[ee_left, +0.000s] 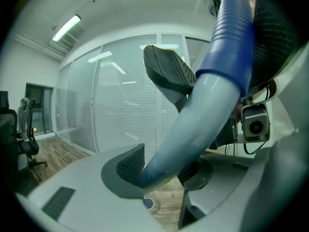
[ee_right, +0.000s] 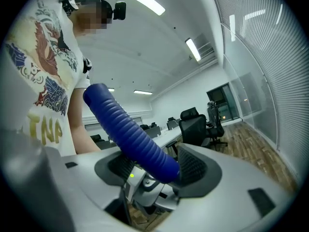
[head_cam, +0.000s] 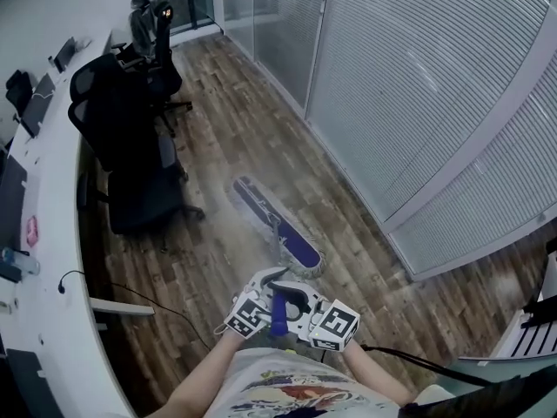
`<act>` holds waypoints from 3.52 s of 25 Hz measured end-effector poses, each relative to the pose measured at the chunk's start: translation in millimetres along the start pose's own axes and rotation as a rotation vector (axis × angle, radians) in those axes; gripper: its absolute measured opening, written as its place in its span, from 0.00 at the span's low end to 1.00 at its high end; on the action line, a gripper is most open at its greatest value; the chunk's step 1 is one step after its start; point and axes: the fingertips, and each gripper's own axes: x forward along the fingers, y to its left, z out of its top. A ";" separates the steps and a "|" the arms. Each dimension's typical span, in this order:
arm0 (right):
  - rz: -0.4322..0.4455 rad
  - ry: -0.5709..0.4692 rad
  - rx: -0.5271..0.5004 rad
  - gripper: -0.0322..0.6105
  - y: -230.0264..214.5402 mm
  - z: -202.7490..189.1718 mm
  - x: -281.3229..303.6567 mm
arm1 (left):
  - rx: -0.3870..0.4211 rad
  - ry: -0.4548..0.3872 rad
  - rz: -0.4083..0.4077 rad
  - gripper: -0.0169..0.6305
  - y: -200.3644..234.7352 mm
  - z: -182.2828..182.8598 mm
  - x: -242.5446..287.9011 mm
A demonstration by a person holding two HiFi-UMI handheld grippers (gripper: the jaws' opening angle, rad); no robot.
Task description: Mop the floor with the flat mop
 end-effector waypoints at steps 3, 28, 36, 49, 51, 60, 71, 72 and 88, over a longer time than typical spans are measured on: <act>0.025 -0.005 -0.005 0.45 28.4 -8.3 -23.8 | 0.009 0.016 0.021 0.25 -34.5 -2.5 -6.1; 0.158 0.024 -0.080 0.45 -50.4 5.5 41.0 | 0.007 -0.018 0.083 0.25 77.0 -6.8 16.2; 0.138 0.010 -0.083 0.45 -132.2 29.7 84.4 | 0.058 0.043 0.039 0.25 164.8 -12.9 50.8; 0.182 -0.015 -0.097 0.45 -341.2 99.4 125.3 | 0.043 0.039 0.081 0.25 353.1 34.0 172.8; 0.189 -0.021 -0.099 0.45 -386.2 117.6 131.0 | 0.048 0.051 0.086 0.25 391.9 45.0 200.6; 0.217 -0.027 -0.074 0.45 -576.9 163.8 144.0 | 0.077 0.092 0.117 0.25 542.2 72.4 326.9; 0.215 -0.028 -0.057 0.45 -634.4 185.2 157.2 | 0.041 0.107 0.137 0.25 594.3 79.6 356.8; 0.208 -0.024 -0.055 0.45 -628.9 183.9 153.1 | 0.046 0.110 0.132 0.25 586.9 79.6 355.6; 0.141 0.007 -0.067 0.45 -394.2 102.1 82.2 | 0.039 0.064 0.118 0.25 362.7 39.8 234.5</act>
